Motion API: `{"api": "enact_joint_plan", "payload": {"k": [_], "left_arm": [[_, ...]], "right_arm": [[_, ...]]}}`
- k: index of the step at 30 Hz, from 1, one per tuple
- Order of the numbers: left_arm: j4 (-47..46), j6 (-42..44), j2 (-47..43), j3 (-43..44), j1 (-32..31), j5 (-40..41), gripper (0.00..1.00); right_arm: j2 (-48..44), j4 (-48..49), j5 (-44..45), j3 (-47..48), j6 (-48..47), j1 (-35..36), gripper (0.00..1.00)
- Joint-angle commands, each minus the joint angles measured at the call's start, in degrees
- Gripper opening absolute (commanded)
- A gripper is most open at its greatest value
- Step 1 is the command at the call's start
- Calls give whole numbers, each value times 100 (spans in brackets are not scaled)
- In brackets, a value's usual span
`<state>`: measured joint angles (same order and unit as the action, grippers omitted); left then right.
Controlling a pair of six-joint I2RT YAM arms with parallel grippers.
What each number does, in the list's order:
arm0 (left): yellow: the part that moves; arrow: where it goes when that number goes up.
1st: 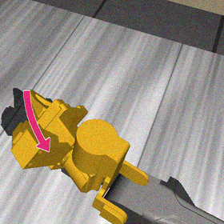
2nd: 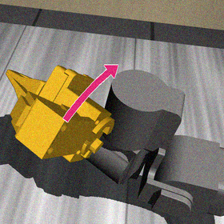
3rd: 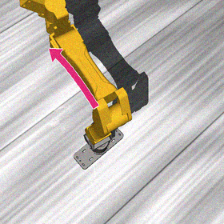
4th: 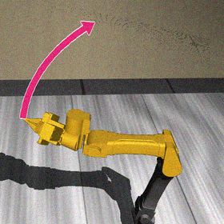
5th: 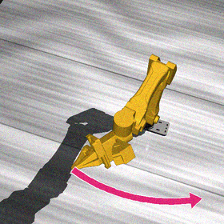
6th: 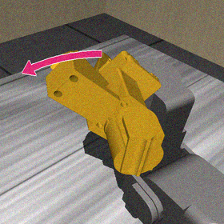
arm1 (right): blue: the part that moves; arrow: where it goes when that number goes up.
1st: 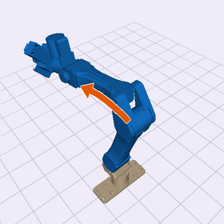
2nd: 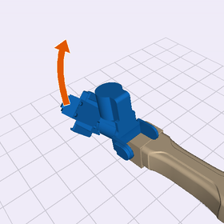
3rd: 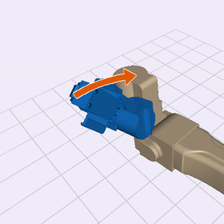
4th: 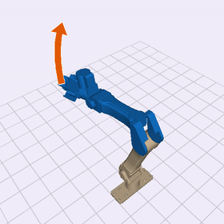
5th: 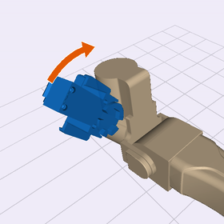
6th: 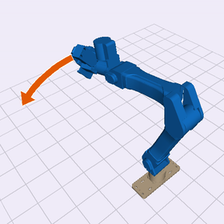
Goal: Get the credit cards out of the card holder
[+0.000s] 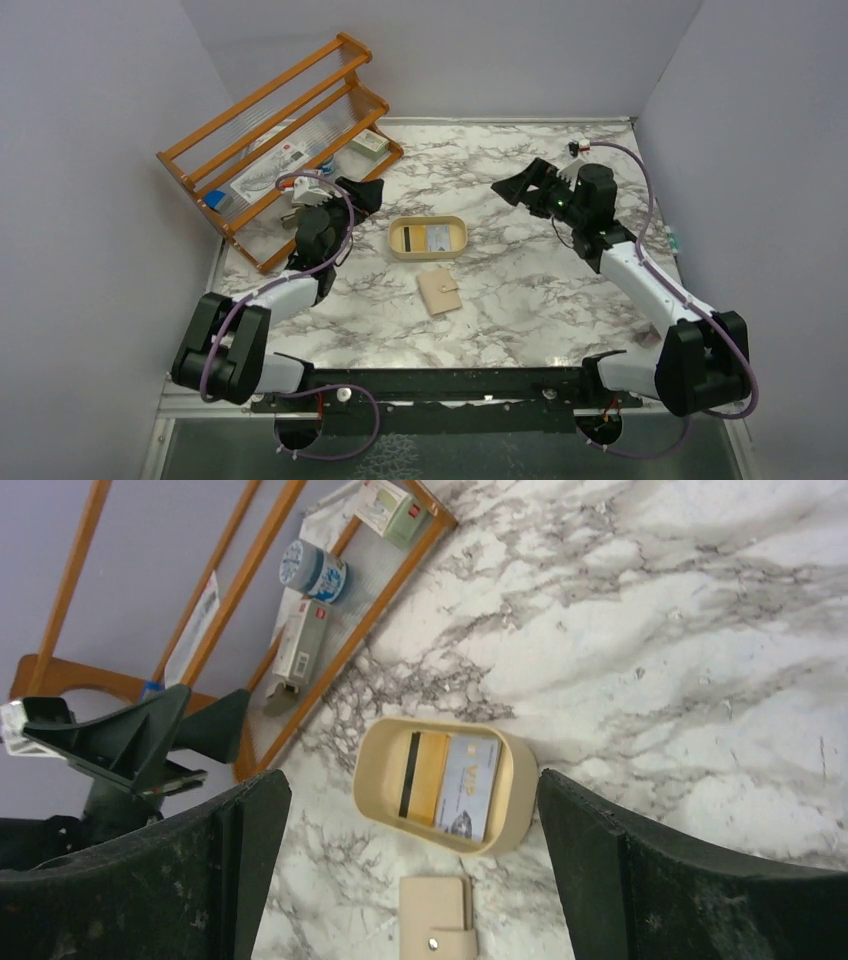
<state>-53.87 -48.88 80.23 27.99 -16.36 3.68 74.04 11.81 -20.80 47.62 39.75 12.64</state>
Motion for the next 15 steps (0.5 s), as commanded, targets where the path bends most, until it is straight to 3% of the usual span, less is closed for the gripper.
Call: {"api": "enact_joint_plan", "payload": {"k": [1, 7, 12, 15], "left_arm": [[2135, 1195, -1126, 92, -303, -20, 99], [3982, 1987, -2164, -23, -939, 373, 99], [4673, 1685, -2300, -212, -1557, 879, 96], [4955, 1618, -2487, -204, -1738, 1159, 95]], "right_arm": [[-690, -882, -77, -389, -493, -7, 100], [-1177, -1614, -211, -1009, -849, 35, 97], [-1128, -1509, -316, -1498, -899, 199, 87], [-1164, -1333, -370, -1575, -1021, 284, 86]]}}
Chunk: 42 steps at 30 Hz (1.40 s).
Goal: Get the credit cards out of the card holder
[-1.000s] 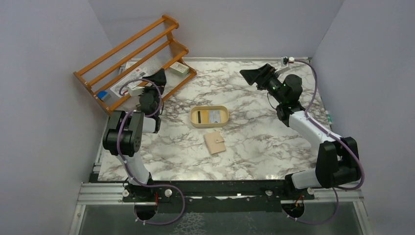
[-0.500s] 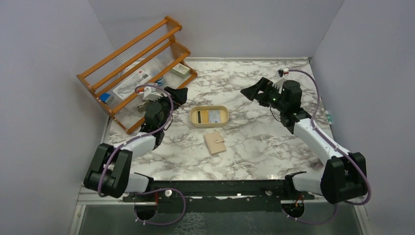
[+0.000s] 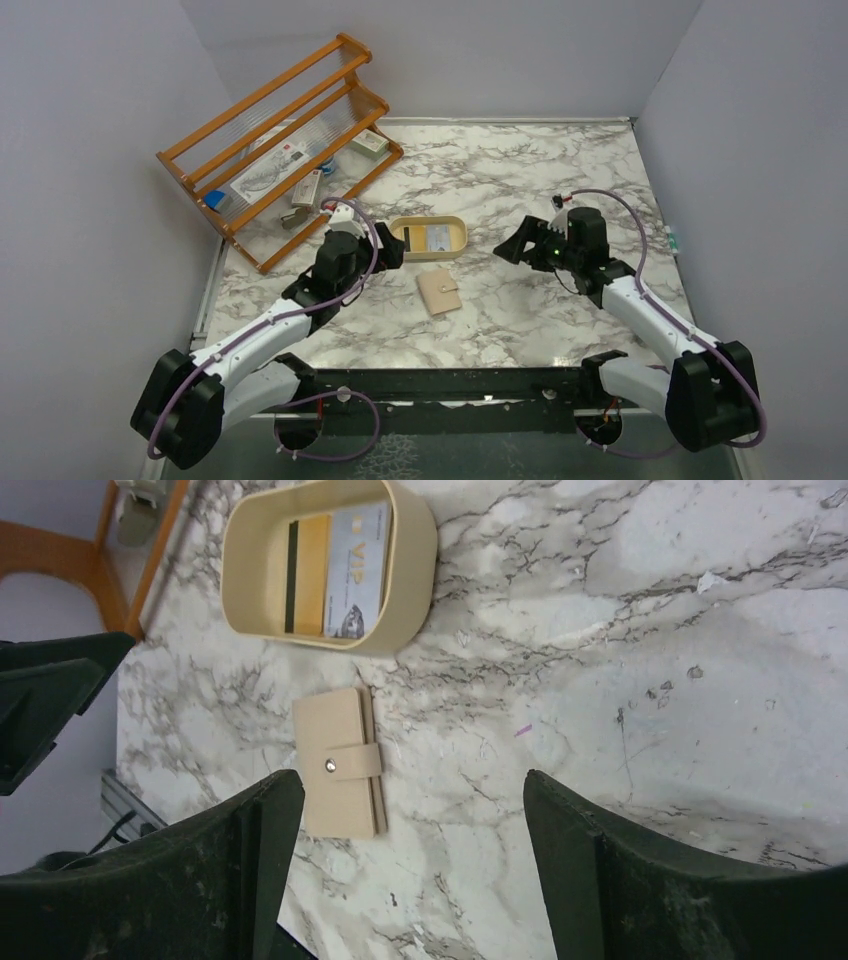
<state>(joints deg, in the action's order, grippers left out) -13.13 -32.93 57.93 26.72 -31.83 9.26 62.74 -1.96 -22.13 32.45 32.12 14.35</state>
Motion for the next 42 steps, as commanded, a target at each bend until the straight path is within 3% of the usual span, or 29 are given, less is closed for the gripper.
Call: {"api": "enact_joint_plan", "payload": {"k": [1, 8, 19, 31, 35, 39, 42], "left_arm": [[996, 48, -357, -14, -221, 632, 95], [2027, 777, -597, 1079, -222, 960, 99], [2033, 1357, -303, 1608, -171, 876, 99], [2145, 1491, 155, 1879, -55, 356, 99], [2566, 1263, 605, 2034, 71, 85, 99], [2556, 887, 748, 1856, 412, -482, 99], [2521, 649, 752, 1738, 762, -900, 99]], "right_arm": [[-56, 52, -229, -21, -331, 124, 86], [-37, -134, 744, 445, -52, 130, 100], [-29, 80, 1171, 654, 372, 129, 100], [207, 38, 1052, 831, 26, 134, 100], [207, 293, 764, 767, -796, 807, 100], [1190, -676, 1803, 1430, -1231, 2205, 100], [1874, -852, 2434, 1730, -1342, 3026, 100]]}}
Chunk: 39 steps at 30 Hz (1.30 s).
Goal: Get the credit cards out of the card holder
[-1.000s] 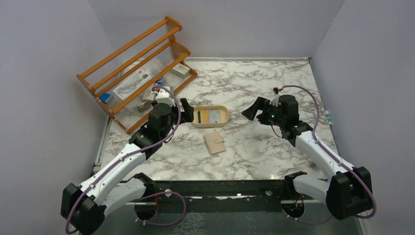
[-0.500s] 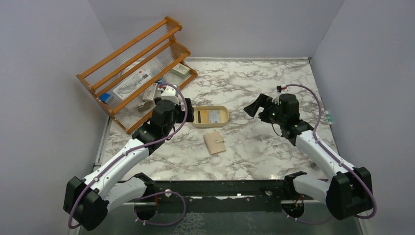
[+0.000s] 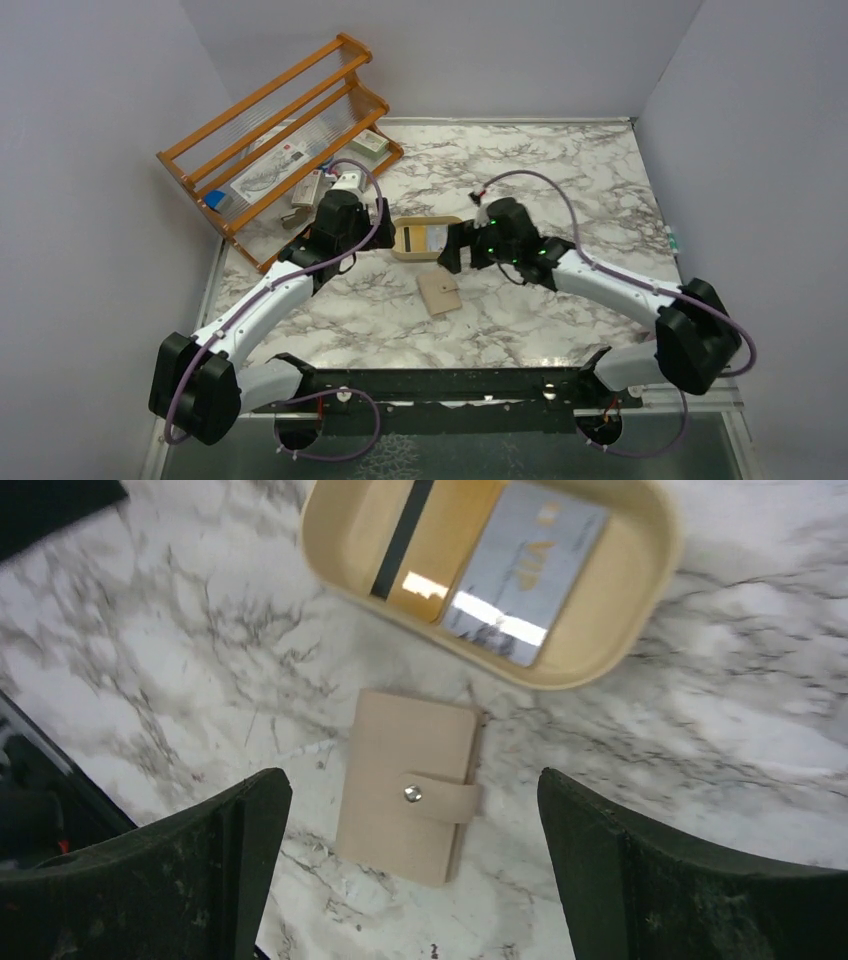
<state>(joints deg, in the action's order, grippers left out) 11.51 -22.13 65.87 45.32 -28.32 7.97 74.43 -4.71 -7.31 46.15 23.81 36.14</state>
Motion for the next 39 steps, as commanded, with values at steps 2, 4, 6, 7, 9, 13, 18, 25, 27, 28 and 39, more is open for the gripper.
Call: {"api": "enact_joint_plan", "payload": {"k": [2, 4, 6, 7, 9, 13, 18, 25, 27, 28, 39], "left_arm": [[140, -515, -69, -133, 585, -1030, 99], [284, -572, -115, -121, 624, -1075, 99], [350, -681, -172, -170, 634, -1138, 99], [347, -769, -213, -260, 634, -1203, 99], [257, -1016, -235, -457, 634, -1437, 99], [20, -1448, -169, -892, 626, -1718, 99], [-352, -1632, -100, -1291, 626, -1664, 99], [-979, -1741, 449, -1372, 475, -1880, 99], [-1115, -1700, 727, -1284, 435, -1896, 99], [-1125, -1672, 867, -1236, 420, -1898, 99], [-1595, -1431, 2278, -519, 415, -1956, 97]], "right_arm": [[1022, -582, 1112, 493, -526, 1089, 96], [1259, -552, 1167, 570, -623, 1184, 90], [1397, -463, 1192, 581, -807, 1218, 89], [1432, -408, 1215, 565, -901, 1220, 89], [1516, -357, 1282, 571, -1115, 1216, 88], [1711, -346, 1319, 679, -1456, 1219, 81], [1758, -180, 1063, 640, -1681, 1228, 73], [1530, 11, 543, 363, -1999, 1229, 62], [1541, 24, 402, 358, -2057, 1228, 58], [1578, 4, 348, 374, -2080, 1229, 57], [1838, -256, 412, 537, -2328, 1412, 54]]}}
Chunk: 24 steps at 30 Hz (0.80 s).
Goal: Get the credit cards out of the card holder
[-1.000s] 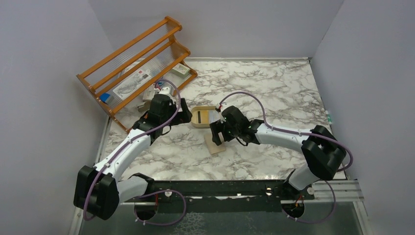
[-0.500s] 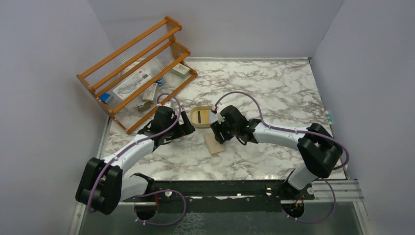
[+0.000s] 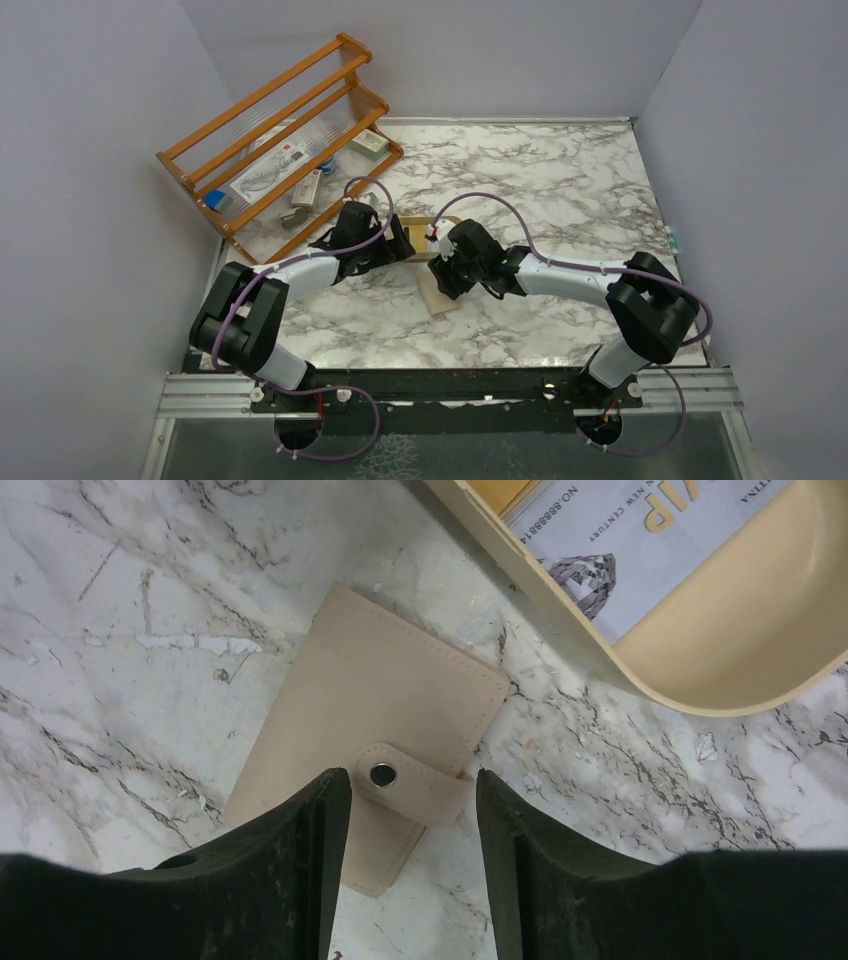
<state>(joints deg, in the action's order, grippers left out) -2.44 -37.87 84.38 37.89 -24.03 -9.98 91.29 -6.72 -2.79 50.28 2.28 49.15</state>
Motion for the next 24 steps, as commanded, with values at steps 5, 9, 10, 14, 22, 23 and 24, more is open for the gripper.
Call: {"api": "enact_joint_plan", "payload": {"k": [5, 9, 10, 14, 22, 23, 24], "left_arm": [[-277, 163, 848, 443, -81, -266, 96], [-276, 82, 1132, 649, -157, -256, 95], [-279, 44, 1208, 710, -169, -248, 95], [-266, -106, 1517, 961, -205, -206, 94], [68, -182, 2098, 1842, -216, 154, 93], [121, -178, 2187, 1977, -216, 207, 93], [157, -173, 2266, 2103, -216, 252, 93]], "right_arm": [[232, -67, 7, 59, -176, 189, 50], [266, -53, 137, -2, -167, 201, 44], [283, -49, 171, -10, -152, 201, 42], [333, -48, 329, -11, -116, 201, 33], [377, 35, 872, -49, 91, 201, 1], [375, 39, 941, -39, 96, 201, 1], [373, 39, 1001, -31, 103, 201, 1]]}}
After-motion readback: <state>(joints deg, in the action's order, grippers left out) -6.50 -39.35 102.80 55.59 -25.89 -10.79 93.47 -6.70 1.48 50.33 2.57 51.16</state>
